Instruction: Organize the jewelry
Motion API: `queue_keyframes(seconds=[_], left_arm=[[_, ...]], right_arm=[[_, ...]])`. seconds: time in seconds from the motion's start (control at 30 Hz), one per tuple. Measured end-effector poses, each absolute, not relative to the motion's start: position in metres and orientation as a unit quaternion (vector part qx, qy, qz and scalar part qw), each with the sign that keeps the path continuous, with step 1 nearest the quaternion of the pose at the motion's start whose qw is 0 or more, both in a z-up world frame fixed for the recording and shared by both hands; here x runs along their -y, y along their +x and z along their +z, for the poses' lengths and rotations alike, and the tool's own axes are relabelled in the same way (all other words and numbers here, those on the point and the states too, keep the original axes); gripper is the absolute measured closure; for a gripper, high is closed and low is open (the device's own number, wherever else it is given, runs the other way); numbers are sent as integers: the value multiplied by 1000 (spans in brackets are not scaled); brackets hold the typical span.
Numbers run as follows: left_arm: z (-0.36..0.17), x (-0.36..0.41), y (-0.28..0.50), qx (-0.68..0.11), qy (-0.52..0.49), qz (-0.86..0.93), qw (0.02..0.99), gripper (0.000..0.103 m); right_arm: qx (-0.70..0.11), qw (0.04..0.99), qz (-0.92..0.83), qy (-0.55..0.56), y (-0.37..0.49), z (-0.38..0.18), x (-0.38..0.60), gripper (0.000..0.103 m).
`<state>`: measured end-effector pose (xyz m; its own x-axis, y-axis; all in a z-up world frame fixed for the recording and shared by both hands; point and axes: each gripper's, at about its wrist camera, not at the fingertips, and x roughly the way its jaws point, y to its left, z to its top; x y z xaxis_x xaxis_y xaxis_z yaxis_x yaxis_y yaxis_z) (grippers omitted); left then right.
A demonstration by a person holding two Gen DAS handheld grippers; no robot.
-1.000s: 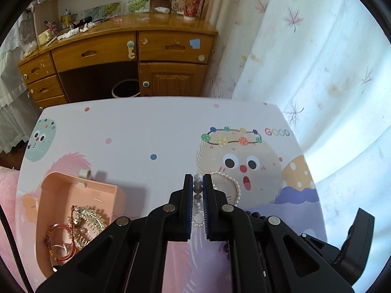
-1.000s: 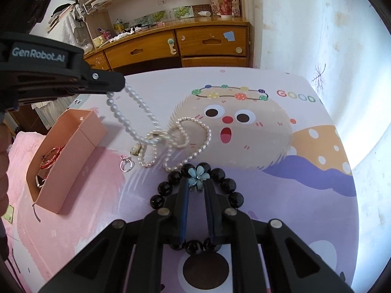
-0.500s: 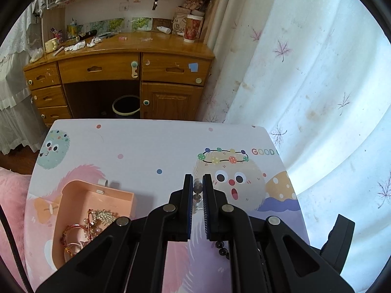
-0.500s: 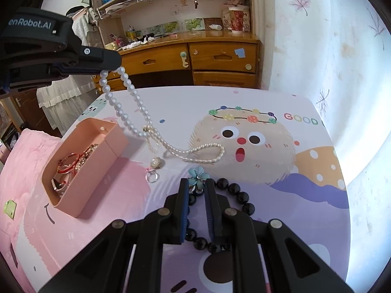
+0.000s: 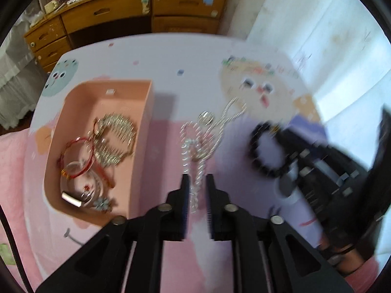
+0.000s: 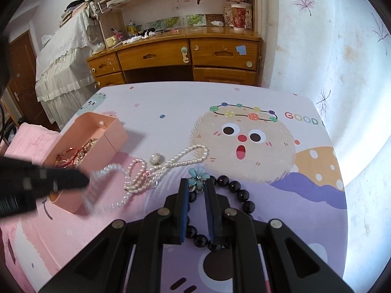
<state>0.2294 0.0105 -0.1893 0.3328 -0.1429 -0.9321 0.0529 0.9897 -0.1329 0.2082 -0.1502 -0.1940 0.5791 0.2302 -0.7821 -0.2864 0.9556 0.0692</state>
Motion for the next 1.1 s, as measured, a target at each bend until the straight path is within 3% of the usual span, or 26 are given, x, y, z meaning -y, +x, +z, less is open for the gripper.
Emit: queue_keyframes(seconds=[0.07,0.13,0.7,0.8,1.1], left_arm=[[-195,-11,230,-574,-17,-41,818,59],[-195,-12,233,-563,-10,-36,826,54],[-227,37,303,-541,6,-114,833,54],[-236,42,313,-554,4,-108,826,63],[-246,58,326,-542,30,-93,835,68]], right_arm=[[-438,887,143,-34,209,-196,152,90],[-439,886,142,-35,210,-197,153,90],[-456,879,134,-19,217,-210,177,90],[-459,878,132,-13,218,-212,183,90],[-465,876,129,5,223,-216,201,90]])
